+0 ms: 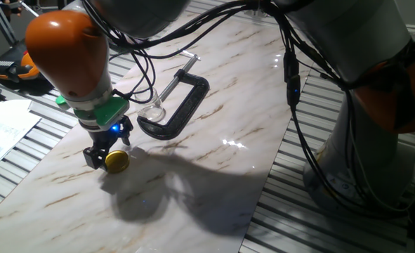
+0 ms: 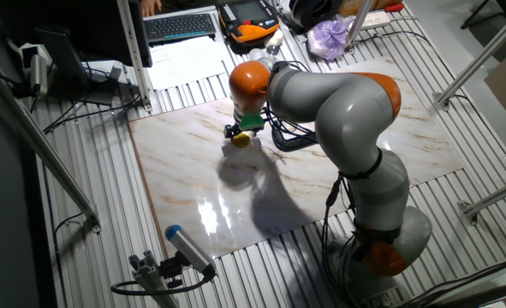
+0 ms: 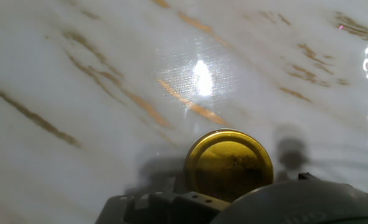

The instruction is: Screw the lid onto the jar

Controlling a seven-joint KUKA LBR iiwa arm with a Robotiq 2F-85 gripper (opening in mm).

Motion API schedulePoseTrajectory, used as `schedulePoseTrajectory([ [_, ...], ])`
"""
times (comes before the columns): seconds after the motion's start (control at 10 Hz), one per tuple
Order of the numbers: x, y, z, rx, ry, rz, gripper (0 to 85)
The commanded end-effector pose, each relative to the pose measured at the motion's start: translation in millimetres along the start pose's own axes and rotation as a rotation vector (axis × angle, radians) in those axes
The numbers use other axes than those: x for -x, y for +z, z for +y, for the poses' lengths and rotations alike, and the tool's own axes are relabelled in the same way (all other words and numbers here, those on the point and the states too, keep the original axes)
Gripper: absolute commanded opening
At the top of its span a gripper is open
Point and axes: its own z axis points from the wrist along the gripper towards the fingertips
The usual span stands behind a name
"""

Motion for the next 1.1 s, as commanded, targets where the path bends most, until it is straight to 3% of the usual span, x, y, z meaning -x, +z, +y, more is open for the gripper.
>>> schedulePoseTrajectory([
  [0.0, -0.4, 1.6, 0.9, 0.0, 0.0, -0.001, 85.0],
  [1.0, -2.3, 13.6, 3.0, 0.005, -0.009, -0.008, 85.0],
])
